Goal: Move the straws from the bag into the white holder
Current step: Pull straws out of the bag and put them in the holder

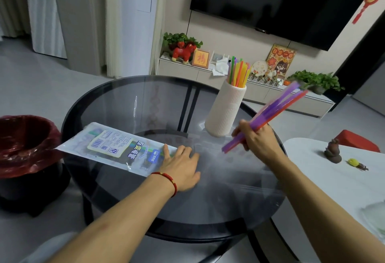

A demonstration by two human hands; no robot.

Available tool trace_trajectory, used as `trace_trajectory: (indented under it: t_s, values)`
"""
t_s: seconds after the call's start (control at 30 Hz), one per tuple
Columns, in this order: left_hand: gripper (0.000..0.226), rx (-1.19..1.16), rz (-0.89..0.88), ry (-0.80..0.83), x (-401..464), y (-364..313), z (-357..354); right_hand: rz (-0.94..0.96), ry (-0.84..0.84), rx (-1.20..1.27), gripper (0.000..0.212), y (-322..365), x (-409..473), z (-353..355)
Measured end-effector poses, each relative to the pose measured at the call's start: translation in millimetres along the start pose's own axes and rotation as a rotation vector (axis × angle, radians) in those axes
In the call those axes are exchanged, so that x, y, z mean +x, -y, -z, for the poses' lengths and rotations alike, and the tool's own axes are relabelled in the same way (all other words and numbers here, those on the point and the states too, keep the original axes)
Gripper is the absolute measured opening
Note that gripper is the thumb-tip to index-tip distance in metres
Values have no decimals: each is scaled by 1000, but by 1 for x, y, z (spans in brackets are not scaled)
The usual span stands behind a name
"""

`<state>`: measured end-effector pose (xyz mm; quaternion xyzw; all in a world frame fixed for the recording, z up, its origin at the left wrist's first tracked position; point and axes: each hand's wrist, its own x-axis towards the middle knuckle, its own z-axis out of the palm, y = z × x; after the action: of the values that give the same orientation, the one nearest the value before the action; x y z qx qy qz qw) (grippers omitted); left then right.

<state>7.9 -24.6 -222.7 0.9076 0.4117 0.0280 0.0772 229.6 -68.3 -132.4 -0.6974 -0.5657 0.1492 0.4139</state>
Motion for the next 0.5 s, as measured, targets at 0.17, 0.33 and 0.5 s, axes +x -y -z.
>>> trace_trajectory:
  t_s: [0.17,0.33,0.5]
  values:
    - [49,3,-2,-5,1,-1,-1,93,-337,247,37,53,54,37]
    - [50,2,4,3,1,-2,1,102,-435,132,36,86,96,47]
    - [49,-23,22,10,2,-2,1,-8,-309,10,36,93,122,34]
